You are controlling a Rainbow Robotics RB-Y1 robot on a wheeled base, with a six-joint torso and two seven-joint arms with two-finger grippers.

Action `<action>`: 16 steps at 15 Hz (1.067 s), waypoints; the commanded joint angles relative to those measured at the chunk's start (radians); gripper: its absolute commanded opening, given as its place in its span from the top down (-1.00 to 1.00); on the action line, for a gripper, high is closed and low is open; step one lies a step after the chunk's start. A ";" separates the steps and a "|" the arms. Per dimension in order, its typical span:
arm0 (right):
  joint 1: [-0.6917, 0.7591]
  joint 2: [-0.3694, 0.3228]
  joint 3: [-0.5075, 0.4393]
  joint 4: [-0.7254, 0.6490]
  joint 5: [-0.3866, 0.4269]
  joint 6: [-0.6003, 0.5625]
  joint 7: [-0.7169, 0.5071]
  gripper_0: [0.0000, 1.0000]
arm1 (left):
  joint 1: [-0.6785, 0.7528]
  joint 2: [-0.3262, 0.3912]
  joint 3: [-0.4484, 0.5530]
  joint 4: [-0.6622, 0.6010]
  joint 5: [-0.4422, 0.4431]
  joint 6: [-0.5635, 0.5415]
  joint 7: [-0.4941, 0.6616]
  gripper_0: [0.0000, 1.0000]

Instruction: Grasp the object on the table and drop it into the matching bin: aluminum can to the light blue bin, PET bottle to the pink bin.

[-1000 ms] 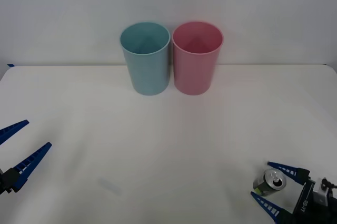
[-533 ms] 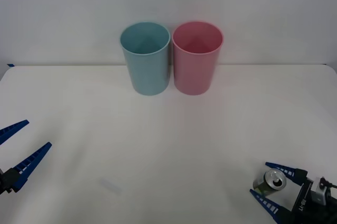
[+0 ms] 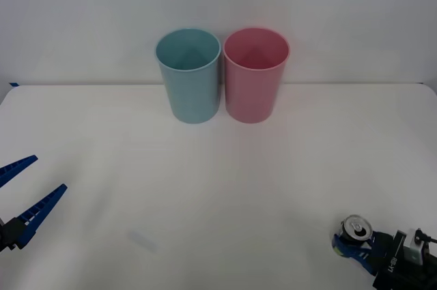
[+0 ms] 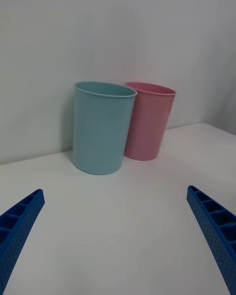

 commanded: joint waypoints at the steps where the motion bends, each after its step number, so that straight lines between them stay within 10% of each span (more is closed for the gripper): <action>1: -0.001 0.000 0.000 -0.001 -0.007 0.000 0.003 1.00 | 0.000 0.000 0.000 0.000 0.000 0.000 0.000 -1.00; 16: 0.127 -0.001 0.018 -0.382 -0.114 0.149 -0.102 1.00 | 0.000 0.000 0.000 0.000 0.000 0.000 0.000 -1.00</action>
